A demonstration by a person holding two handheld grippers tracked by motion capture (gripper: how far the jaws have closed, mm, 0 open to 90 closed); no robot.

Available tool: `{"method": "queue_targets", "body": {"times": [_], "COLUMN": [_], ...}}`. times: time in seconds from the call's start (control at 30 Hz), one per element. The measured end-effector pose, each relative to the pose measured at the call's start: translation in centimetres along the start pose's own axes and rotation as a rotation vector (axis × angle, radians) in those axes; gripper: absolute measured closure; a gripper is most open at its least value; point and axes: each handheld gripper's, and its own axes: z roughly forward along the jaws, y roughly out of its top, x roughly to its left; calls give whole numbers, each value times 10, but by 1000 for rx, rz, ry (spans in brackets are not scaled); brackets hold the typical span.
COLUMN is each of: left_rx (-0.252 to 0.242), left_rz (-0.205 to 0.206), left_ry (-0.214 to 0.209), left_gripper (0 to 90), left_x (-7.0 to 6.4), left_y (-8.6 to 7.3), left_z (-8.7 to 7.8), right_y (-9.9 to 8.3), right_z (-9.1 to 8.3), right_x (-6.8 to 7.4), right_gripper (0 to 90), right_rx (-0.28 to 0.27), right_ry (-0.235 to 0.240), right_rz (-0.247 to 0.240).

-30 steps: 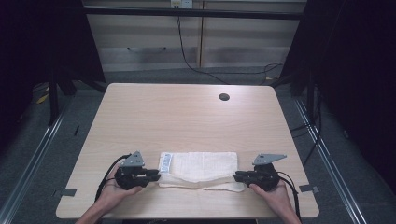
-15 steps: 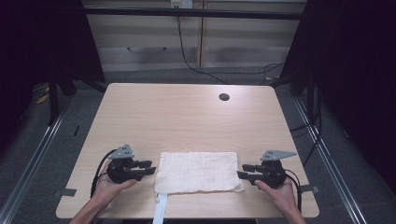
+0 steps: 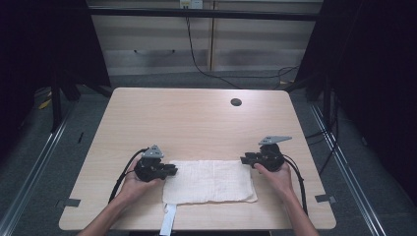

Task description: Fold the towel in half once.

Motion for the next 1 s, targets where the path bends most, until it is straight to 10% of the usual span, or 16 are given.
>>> {"method": "queue_targets", "body": {"times": [0.33, 0.73, 1.0], "left_rx": [-23, -12, -21], "left_rz": [6, 17, -38], "left_ry": [4, 9, 11], "left_gripper": [771, 776, 742], "left_x": [0, -1, 10], "left_y": [-4, -7, 1], "left_z": [0, -4, -17], "right_y": [-5, -9, -9], "right_z": [7, 7, 9], "right_x": [-2, -6, -4], "right_gripper": [640, 859, 873], "right_rx": [22, 56, 44], "right_ry": [22, 36, 45], "right_rz": [-11, -8, 2]}}
